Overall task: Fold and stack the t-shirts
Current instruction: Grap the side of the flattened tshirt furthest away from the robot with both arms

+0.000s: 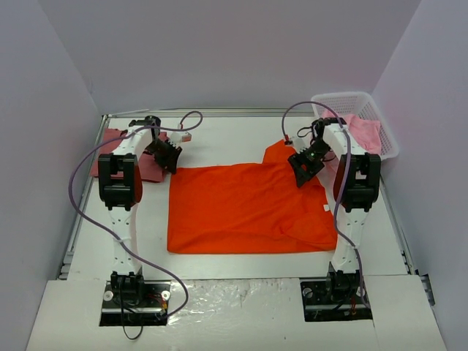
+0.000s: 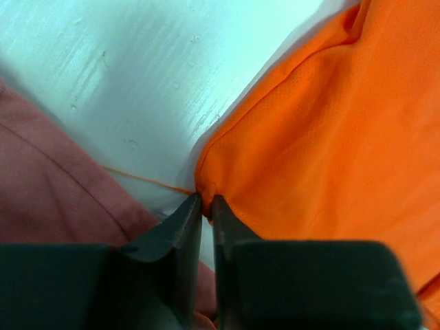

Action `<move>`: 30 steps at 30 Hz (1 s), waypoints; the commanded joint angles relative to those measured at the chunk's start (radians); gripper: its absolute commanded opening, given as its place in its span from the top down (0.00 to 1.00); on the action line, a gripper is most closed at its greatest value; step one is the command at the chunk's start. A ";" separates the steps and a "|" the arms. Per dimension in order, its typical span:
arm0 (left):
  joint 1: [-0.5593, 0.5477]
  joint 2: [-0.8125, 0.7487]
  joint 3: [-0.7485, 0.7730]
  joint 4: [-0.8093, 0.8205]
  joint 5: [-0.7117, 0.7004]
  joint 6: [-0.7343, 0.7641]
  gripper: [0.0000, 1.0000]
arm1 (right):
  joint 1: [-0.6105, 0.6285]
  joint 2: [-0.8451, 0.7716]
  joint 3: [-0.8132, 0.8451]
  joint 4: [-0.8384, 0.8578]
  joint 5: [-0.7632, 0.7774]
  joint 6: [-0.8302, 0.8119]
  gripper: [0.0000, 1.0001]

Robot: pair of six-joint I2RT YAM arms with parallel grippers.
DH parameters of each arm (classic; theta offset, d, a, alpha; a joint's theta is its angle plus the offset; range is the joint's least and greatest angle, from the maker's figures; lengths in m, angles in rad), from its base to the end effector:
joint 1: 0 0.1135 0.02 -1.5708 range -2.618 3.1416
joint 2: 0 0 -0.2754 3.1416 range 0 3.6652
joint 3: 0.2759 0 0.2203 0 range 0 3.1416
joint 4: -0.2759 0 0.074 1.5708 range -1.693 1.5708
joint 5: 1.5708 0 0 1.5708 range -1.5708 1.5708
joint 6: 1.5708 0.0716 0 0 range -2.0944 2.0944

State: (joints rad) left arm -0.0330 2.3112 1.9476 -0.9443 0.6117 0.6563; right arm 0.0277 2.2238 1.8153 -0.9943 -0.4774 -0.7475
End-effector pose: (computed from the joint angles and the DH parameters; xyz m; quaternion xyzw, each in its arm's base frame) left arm 0.4581 -0.0563 0.1694 0.3566 0.8764 -0.2458 0.2105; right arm 0.4276 0.0448 0.1675 -0.3843 0.8889 0.1918 0.1593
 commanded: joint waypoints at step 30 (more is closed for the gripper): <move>-0.027 -0.196 -0.265 0.279 -0.107 -0.244 0.98 | 0.098 0.329 0.608 0.195 0.103 0.217 0.34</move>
State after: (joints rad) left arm -0.0540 2.1727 1.7020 -0.6868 0.5167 0.4286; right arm 0.1200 2.5832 2.4001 -0.8253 -0.4046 -0.5510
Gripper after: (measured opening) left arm 0.032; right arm 0.663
